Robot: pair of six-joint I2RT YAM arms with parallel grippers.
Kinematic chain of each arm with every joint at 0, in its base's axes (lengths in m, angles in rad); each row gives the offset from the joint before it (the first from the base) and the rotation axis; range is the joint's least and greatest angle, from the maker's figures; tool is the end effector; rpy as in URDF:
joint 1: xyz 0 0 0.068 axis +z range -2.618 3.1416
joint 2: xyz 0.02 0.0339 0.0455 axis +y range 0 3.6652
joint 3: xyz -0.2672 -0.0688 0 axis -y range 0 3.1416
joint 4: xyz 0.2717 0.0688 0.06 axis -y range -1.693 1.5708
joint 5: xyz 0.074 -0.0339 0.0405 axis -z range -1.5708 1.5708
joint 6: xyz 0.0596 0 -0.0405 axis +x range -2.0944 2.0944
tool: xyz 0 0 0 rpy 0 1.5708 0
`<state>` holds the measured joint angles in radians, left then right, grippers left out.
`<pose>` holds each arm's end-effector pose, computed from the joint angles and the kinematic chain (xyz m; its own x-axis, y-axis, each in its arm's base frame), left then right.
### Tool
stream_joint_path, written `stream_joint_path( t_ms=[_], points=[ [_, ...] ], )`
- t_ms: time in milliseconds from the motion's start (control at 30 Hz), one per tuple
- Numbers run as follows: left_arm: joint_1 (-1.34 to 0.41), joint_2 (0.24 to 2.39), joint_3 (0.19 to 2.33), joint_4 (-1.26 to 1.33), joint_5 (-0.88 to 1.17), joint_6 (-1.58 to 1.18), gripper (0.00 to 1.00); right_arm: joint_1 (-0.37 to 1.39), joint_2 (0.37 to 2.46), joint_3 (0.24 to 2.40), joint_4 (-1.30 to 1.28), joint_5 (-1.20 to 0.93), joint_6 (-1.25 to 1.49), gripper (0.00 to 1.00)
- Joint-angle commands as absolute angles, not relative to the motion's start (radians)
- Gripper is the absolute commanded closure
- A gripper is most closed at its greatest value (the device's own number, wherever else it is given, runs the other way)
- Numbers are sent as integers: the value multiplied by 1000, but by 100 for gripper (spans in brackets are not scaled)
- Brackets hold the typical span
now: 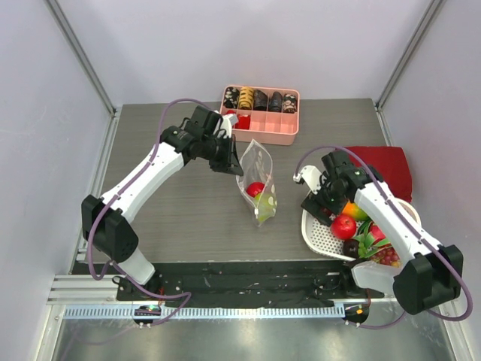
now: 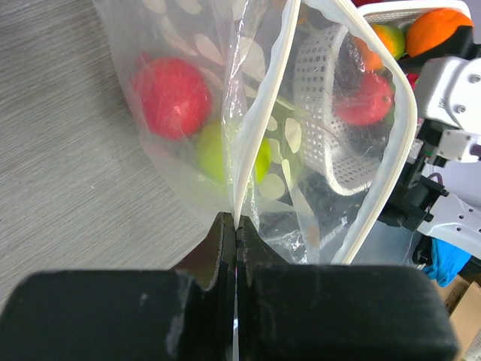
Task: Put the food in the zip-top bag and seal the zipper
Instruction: Pick up the fake fruit from the bin.
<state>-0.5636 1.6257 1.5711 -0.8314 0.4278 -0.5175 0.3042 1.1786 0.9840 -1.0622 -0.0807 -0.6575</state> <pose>0.3168 -0.2294 0.3261 -0.9192 0.0485 -0.3907 0.2913 0.7513 -0.5922 0.2249 0.0756 0.2399 -0.5213 -0.8021 -0.2913 -0.8097 0.5727 -0.1281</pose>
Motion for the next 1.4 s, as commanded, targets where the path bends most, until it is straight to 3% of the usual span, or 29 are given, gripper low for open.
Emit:
stream_joint_path(
  t_ms=[0, 667, 867, 1000, 1200, 1367],
  points=[
    [-569, 1614, 1603, -827, 437, -512, 100, 299, 1198, 951, -922, -109, -620, 0],
    [-569, 1629, 1605, -834, 436, -503, 100, 298, 1243, 712, -627, -26, -626, 1],
    [-569, 1624, 1600, -836, 431, -500, 100, 296, 1180, 748, -681, -14, -632, 30],
    [-569, 1620, 1601, -841, 431, -497, 100, 295, 1128, 926, -779, -61, -609, 47],
    [-569, 1624, 1609, -834, 439, -499, 100, 295, 1137, 1272, -881, -349, -468, 56],
    [-569, 1637, 1631, -831, 449, -503, 100, 331, 1180, 1423, -668, -555, -206, 57]
  ],
)
